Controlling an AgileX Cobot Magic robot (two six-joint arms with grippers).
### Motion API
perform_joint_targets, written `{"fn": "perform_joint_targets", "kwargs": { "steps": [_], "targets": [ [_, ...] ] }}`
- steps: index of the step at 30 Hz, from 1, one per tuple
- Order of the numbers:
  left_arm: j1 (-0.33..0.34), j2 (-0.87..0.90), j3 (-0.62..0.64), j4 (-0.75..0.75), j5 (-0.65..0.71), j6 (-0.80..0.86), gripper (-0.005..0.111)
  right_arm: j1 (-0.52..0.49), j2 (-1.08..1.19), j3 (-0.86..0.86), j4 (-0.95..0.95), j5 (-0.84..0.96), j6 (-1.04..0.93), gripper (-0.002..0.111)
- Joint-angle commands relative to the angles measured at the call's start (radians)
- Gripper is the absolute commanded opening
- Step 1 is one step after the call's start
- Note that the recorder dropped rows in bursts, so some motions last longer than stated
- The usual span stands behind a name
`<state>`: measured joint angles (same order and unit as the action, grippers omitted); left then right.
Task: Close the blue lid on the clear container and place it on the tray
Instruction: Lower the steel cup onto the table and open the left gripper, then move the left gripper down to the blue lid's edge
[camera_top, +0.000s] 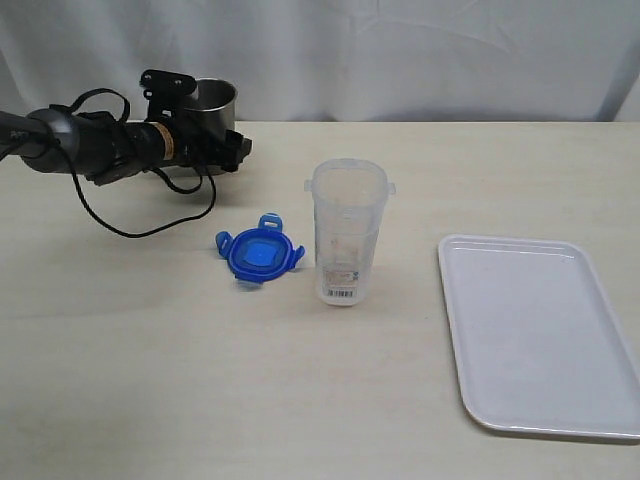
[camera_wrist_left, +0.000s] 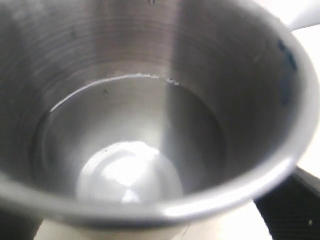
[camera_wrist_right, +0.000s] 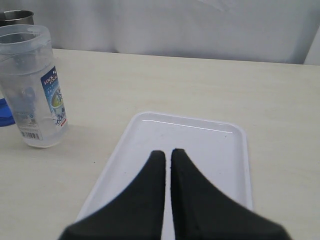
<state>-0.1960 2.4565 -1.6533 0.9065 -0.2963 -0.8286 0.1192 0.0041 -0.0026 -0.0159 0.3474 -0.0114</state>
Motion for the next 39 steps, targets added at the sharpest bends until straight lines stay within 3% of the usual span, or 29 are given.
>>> {"fn": "perform_joint_targets", "kwargs": {
  "steps": [1, 11, 18, 24, 33, 39],
  "targets": [
    [0.002, -0.017, 0.004, 0.041, 0.036, -0.048, 0.104, -0.006, -0.004, 0.003, 0.001, -0.002, 0.004, 0.004],
    [0.002, -0.043, 0.004, 0.075, 0.079, -0.091, 0.104, -0.006, -0.004, 0.003, 0.001, -0.002, 0.004, 0.004],
    [0.015, -0.093, 0.012, 0.086, 0.254, -0.077, 0.104, -0.006, -0.004, 0.003, 0.001, -0.002, 0.004, 0.004],
    [0.015, -0.1, 0.076, 0.128, 0.154, -0.058, 0.104, -0.006, -0.004, 0.003, 0.001, -0.002, 0.004, 0.004],
    [0.016, -0.104, 0.123, 0.124, 0.174, -0.083, 0.104, -0.006, -0.004, 0.003, 0.001, -0.002, 0.004, 0.004],
    [0.038, -0.159, 0.23, 0.126, 0.162, -0.083, 0.104, -0.006, -0.004, 0.003, 0.001, -0.002, 0.004, 0.004]
  ]
}}
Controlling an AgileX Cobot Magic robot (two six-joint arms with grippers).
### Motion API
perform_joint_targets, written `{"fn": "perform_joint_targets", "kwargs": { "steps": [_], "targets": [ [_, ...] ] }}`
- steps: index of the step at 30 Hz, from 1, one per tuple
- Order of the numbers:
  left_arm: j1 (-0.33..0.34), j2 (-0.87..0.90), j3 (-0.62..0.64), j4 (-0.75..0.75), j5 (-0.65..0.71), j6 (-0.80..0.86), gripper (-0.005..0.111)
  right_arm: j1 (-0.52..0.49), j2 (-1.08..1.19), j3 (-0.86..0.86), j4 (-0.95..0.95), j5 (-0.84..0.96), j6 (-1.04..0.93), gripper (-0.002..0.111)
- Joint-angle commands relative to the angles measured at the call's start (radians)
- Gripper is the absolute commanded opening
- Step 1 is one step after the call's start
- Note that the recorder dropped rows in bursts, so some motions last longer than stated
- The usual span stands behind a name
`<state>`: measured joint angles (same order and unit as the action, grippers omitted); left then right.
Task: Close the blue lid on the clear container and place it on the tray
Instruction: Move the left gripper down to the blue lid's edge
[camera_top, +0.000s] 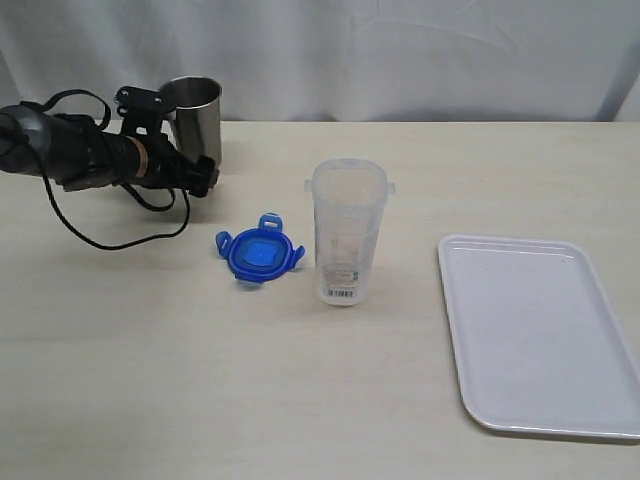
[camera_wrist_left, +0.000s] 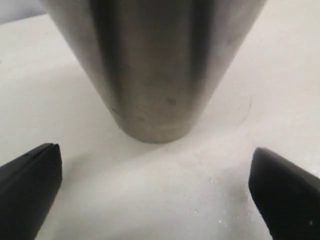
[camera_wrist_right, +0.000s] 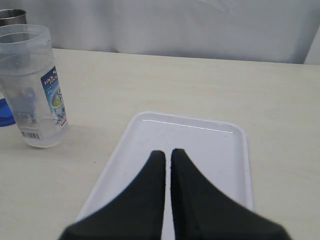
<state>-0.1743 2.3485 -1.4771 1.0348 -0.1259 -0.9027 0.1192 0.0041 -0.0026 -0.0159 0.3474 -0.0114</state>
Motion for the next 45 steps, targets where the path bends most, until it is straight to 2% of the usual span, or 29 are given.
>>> {"fn": "perform_joint_targets", "kwargs": {
  "steps": [1, 5, 8, 10, 12, 14, 17, 18, 19, 20, 24, 26, 32, 45],
  "targets": [
    [0.022, -0.074, 0.075, -0.005, -0.008, -0.011, 0.104, -0.006, -0.004, 0.003, 0.001, -0.002, 0.004, 0.004],
    [0.023, -0.184, 0.161, -0.007, 0.006, -0.028, 0.104, -0.006, -0.004, 0.003, 0.001, -0.002, 0.004, 0.004],
    [0.023, -0.254, 0.204, -0.007, 0.126, -0.169, 0.104, -0.006, -0.004, 0.003, 0.001, -0.002, 0.004, 0.004],
    [0.01, -0.294, 0.22, -0.009, 0.342, -0.2, 0.104, -0.006, -0.004, 0.003, 0.001, -0.002, 0.004, 0.004],
    [-0.022, -0.312, 0.22, -0.022, 0.554, -0.158, 0.104, -0.006, -0.004, 0.003, 0.001, -0.002, 0.004, 0.004],
    [-0.054, -0.327, 0.22, -0.155, 0.692, 0.038, 0.104, -0.006, -0.004, 0.003, 0.001, -0.002, 0.004, 0.004],
    [-0.059, -0.327, 0.213, -0.419, 0.74, 0.342, 0.104, -0.006, -0.004, 0.003, 0.001, -0.002, 0.004, 0.004],
    [-0.059, -0.327, 0.209, -0.561, 0.753, 0.454, 0.104, -0.006, -0.004, 0.003, 0.001, -0.002, 0.004, 0.004],
    [-0.053, -0.327, 0.207, -0.727, 0.779, 0.634, 0.104, -0.006, -0.004, 0.003, 0.001, -0.002, 0.004, 0.004],
    [-0.053, -0.327, 0.207, -0.814, 0.791, 0.725, 0.104, -0.006, -0.004, 0.003, 0.001, -0.002, 0.004, 0.004],
    [-0.06, -0.327, 0.207, -1.042, 0.777, 0.961, 0.104, -0.006, -0.004, 0.003, 0.001, -0.002, 0.004, 0.004],
    [-0.062, -0.327, 0.207, -1.047, 0.709, 0.961, 0.104, -0.006, -0.004, 0.003, 0.001, -0.002, 0.004, 0.004],
    [-0.062, -0.327, 0.207, -1.055, 0.616, 0.947, 0.104, -0.006, -0.004, 0.003, 0.001, -0.002, 0.004, 0.004],
    [-0.071, -0.318, 0.207, -1.104, 0.486, 0.951, 0.104, -0.006, -0.004, 0.003, 0.001, -0.002, 0.004, 0.004]
  ]
}}
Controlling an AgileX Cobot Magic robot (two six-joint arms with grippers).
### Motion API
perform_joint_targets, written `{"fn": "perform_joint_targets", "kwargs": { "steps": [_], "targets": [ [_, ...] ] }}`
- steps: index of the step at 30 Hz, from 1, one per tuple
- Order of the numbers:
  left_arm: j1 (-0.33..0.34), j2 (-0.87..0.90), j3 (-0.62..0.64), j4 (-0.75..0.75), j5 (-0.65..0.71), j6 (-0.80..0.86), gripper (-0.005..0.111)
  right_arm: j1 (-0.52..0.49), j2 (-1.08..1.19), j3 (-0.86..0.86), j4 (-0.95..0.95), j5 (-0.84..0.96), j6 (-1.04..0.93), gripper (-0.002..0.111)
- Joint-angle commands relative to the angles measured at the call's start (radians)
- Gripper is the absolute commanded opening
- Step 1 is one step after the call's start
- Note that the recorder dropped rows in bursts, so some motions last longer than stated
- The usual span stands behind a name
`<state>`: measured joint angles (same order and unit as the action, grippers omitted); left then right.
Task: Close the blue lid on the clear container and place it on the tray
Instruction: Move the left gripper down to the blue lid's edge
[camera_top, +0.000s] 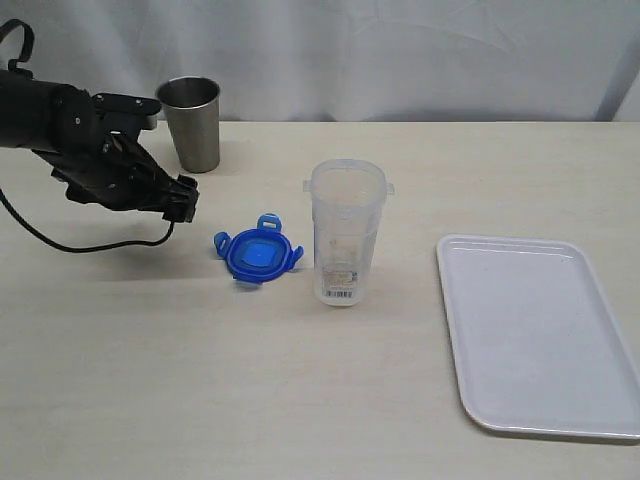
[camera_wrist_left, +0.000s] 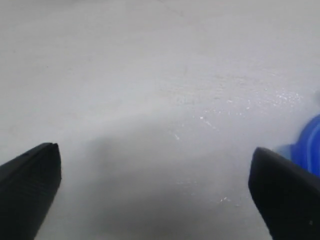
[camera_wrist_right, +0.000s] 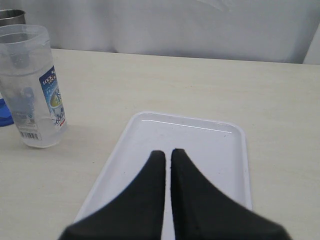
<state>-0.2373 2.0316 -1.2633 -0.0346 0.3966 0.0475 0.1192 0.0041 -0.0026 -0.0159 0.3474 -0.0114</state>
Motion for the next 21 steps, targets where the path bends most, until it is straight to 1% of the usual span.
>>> {"fn": "perform_joint_targets", "kwargs": {
  "steps": [1, 3, 5, 6, 8, 10, 11, 13, 15, 18, 21],
  "targets": [
    [-0.008, -0.001, -0.007, -0.062, -0.035, 0.001, 0.104, -0.006, -0.004, 0.003, 0.001, -0.002, 0.004, 0.004],
    [-0.008, -0.001, -0.007, -0.108, -0.03, 0.006, 0.104, -0.006, -0.004, 0.003, 0.001, -0.002, 0.004, 0.004],
    [-0.008, -0.001, -0.007, -0.143, -0.026, 0.02, 0.1, -0.006, -0.004, 0.003, 0.001, -0.002, 0.004, 0.004],
    [-0.008, -0.001, -0.007, -0.163, -0.026, 0.04, 0.094, -0.006, -0.004, 0.003, 0.001, -0.002, 0.004, 0.004],
    [-0.008, -0.001, -0.007, -0.193, -0.017, 0.069, 0.077, -0.006, -0.004, 0.003, 0.001, -0.002, 0.004, 0.004],
    [-0.008, -0.001, -0.007, -0.212, -0.013, 0.069, 0.057, -0.006, -0.004, 0.003, 0.001, -0.002, 0.004, 0.004],
    [-0.008, -0.001, -0.007, -0.216, -0.012, 0.069, 0.049, -0.006, -0.004, 0.003, 0.001, -0.002, 0.004, 0.004],
    [-0.008, -0.001, -0.007, -0.212, 0.0, 0.072, 0.041, -0.006, -0.004, 0.003, 0.001, -0.002, 0.004, 0.004],
    [-0.008, 0.001, -0.007, -0.194, 0.019, 0.072, 0.037, -0.006, -0.004, 0.003, 0.001, -0.002, 0.004, 0.004],
    [-0.008, 0.009, -0.007, -0.199, 0.063, 0.072, 0.038, -0.006, -0.004, 0.003, 0.001, -0.002, 0.004, 0.004],
    [-0.008, 0.015, -0.007, -0.254, 0.108, 0.12, 0.038, -0.006, -0.004, 0.003, 0.001, -0.002, 0.004, 0.004]
  ]
}}
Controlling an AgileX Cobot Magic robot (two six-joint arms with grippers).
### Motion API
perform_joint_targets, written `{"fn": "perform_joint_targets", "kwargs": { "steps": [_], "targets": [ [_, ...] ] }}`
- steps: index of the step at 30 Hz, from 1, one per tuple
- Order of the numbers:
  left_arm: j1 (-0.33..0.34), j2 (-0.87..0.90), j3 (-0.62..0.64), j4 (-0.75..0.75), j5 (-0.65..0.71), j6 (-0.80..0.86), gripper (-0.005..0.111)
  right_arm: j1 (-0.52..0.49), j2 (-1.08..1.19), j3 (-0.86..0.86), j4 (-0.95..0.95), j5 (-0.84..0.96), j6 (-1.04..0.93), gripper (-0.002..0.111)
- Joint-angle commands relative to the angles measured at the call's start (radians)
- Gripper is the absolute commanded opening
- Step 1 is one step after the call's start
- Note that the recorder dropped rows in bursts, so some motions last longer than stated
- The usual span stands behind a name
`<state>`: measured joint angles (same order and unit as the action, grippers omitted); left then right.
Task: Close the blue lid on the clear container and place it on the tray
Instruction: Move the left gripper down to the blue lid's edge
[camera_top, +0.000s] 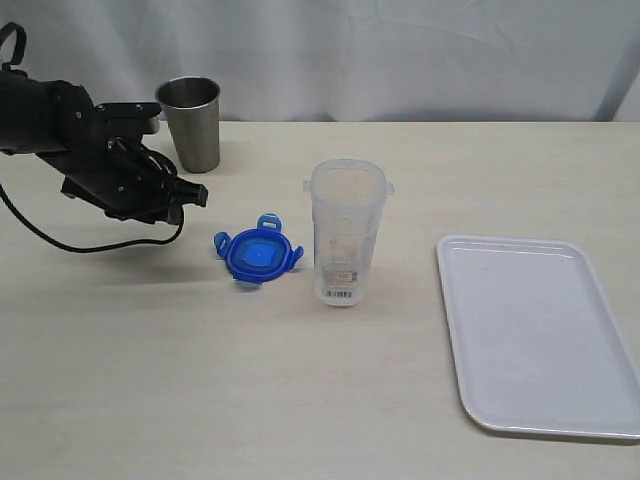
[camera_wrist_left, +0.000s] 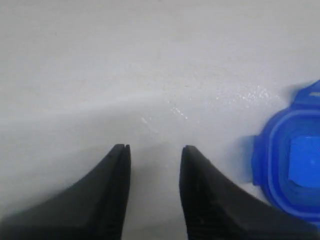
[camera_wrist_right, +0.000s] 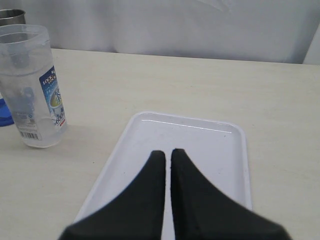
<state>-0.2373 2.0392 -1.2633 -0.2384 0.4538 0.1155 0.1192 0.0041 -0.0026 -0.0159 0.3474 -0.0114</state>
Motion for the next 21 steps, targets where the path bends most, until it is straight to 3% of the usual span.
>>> {"fn": "perform_joint_targets", "kwargs": {
  "steps": [1, 6, 9, 13, 21],
  "targets": [
    [-0.008, 0.007, -0.007, -0.088, 0.059, 0.103, 0.038, -0.006, -0.004, 0.003, 0.001, -0.002, 0.004, 0.004],
    [-0.008, 0.007, -0.007, -0.477, 0.096, 0.515, 0.038, -0.006, -0.004, 0.003, 0.001, -0.002, 0.004, 0.004],
    [-0.008, 0.007, -0.007, -0.636, 0.127, 0.671, 0.041, -0.006, -0.004, 0.003, 0.001, -0.002, 0.004, 0.004],
    [-0.008, 0.014, -0.007, -0.61, 0.092, 0.668, 0.059, -0.006, -0.004, 0.003, 0.001, -0.002, 0.004, 0.004],
    [-0.008, 0.083, -0.007, -0.61, 0.077, 0.7, 0.06, -0.006, -0.004, 0.003, 0.001, -0.002, 0.004, 0.004]
  ]
}}
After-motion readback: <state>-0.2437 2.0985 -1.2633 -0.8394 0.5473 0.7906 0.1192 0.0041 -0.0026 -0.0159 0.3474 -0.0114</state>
